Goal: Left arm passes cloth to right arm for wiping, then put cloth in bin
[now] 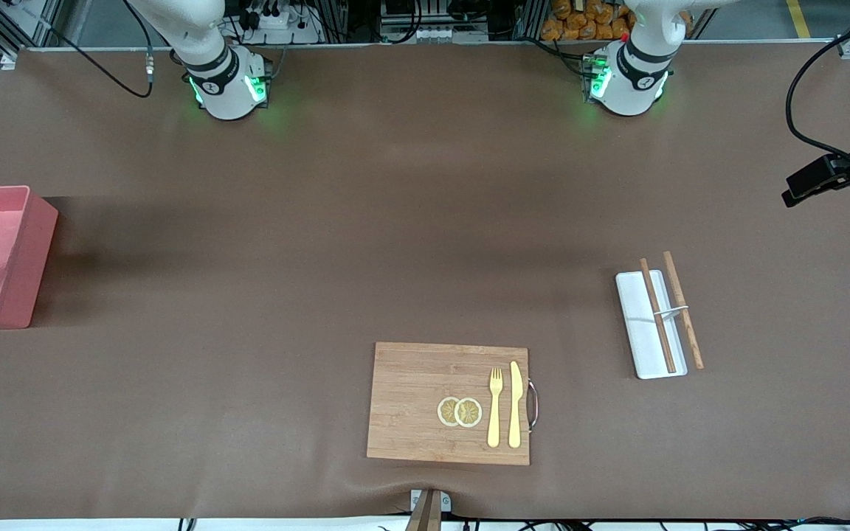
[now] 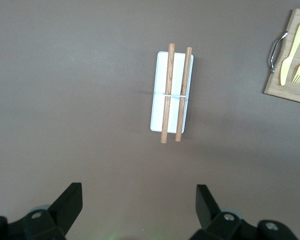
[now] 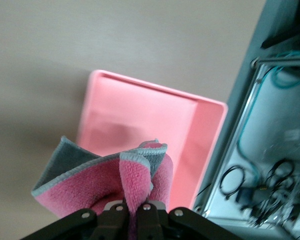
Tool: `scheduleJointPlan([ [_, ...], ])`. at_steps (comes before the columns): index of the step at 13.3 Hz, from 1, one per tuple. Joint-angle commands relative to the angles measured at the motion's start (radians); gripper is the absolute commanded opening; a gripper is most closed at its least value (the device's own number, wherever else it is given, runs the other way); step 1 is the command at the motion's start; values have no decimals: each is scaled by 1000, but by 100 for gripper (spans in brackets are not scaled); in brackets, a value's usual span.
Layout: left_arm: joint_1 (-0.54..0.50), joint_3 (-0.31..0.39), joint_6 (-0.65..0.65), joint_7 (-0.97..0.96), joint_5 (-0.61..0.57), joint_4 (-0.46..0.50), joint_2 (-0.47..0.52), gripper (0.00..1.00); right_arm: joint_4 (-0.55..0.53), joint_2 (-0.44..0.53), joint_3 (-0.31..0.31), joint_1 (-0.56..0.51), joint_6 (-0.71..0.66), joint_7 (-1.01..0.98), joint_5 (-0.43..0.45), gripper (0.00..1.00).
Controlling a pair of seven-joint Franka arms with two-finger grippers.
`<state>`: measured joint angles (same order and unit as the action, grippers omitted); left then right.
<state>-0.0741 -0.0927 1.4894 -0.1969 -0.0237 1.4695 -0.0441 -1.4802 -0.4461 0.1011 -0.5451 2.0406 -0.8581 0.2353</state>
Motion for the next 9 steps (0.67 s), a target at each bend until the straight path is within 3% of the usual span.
scheduleJointPlan([
  [1,5,-1,14,-1,-7,25,24,100,41,-11,-31,-32,9,-76,-55,100],
  [3,5,-1,14,4,-5,25,24,100,40,42,-38,32,-138,-21,-117,100],
  [9,4,-1,12,5,-7,25,24,100,32,236,-43,360,-463,455,-134,100],
])
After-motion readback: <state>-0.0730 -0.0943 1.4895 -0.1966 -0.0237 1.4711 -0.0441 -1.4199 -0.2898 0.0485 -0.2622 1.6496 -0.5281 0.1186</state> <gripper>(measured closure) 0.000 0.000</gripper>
